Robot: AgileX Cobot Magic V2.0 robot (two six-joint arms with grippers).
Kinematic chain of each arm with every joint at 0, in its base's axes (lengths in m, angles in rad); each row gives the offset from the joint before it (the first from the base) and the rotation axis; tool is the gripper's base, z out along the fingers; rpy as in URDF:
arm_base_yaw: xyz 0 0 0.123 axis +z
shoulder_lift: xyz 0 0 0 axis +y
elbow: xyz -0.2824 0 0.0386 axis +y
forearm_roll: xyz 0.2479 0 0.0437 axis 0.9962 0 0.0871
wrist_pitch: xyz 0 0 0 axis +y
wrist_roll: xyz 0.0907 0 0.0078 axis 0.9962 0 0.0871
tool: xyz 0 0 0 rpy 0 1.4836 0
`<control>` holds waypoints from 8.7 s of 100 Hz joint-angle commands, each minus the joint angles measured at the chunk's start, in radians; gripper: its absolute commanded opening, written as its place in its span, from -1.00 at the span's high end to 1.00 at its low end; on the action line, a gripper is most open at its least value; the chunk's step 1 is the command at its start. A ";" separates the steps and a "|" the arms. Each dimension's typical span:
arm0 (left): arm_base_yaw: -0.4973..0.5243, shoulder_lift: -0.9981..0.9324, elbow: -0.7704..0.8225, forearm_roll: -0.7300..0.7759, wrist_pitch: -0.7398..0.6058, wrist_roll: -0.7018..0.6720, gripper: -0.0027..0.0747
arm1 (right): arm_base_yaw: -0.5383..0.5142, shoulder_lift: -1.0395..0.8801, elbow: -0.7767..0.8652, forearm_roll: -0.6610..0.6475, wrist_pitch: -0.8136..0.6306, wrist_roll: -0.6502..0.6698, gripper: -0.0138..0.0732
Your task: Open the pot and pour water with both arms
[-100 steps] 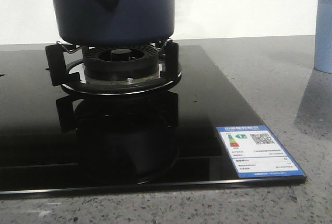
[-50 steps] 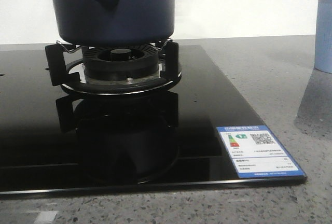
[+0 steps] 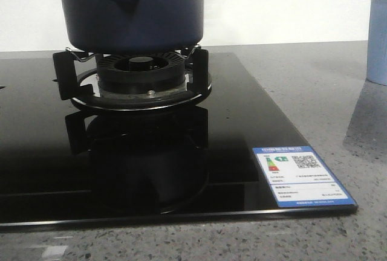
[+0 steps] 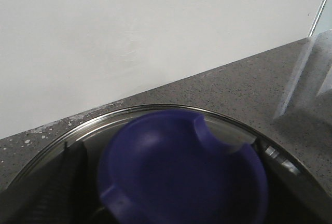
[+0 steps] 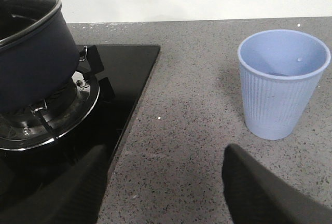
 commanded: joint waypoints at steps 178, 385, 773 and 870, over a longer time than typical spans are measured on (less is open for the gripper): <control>0.122 -0.346 -0.038 0.023 -0.023 0.002 -0.02 | -0.047 0.416 0.194 -0.170 -0.822 -0.006 -0.31; 0.122 -0.343 -0.038 0.023 -0.026 0.002 -0.02 | -0.032 0.883 -0.023 -0.187 -1.231 0.020 -0.10; 0.122 -0.343 -0.038 0.023 -0.026 0.002 -0.02 | 0.487 0.962 -0.814 -1.995 -0.245 0.023 -0.10; 0.124 -0.343 -0.038 0.049 -0.022 0.002 -0.02 | 0.274 0.861 -0.801 -1.591 -0.055 1.143 -0.10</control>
